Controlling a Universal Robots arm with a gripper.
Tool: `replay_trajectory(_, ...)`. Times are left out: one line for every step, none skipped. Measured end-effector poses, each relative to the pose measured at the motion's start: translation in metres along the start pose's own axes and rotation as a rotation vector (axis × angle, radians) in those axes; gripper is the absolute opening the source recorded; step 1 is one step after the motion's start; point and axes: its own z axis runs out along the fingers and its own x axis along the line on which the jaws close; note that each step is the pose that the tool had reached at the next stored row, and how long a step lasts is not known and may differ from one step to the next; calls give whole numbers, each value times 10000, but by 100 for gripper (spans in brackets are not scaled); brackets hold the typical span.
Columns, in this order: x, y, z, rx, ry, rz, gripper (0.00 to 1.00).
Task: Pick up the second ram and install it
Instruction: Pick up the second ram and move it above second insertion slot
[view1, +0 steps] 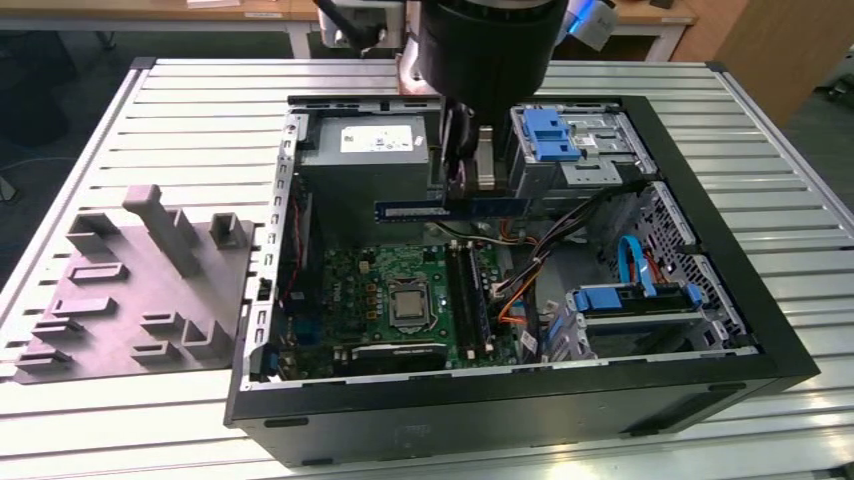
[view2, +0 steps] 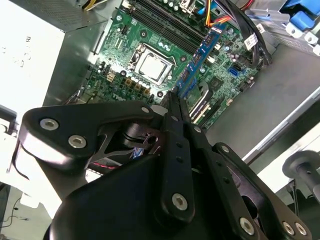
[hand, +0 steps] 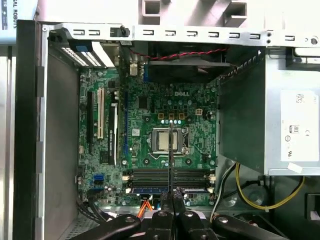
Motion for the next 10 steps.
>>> replay_trajectory(1,0,18,0,0,0,11)
replay_trajectory(2,0,37,0,1,0,11)
replay_trajectory(3,-1,56,0,0,0,11)
replay_trajectory(3,-1,74,0,-1,0,11)
replay_trajectory(4,-2,92,0,-1,0,11)
replay_trajectory(5,-2,110,-1,0,0,11)
replay_trajectory(5,-2,128,-1,-1,0,11)
replay_trajectory(6,-3,146,-2,0,0,11)
replay_trajectory(6,-3,165,-2,0,-1,11)
replay_trajectory(5,-2,182,-2,0,0,11)
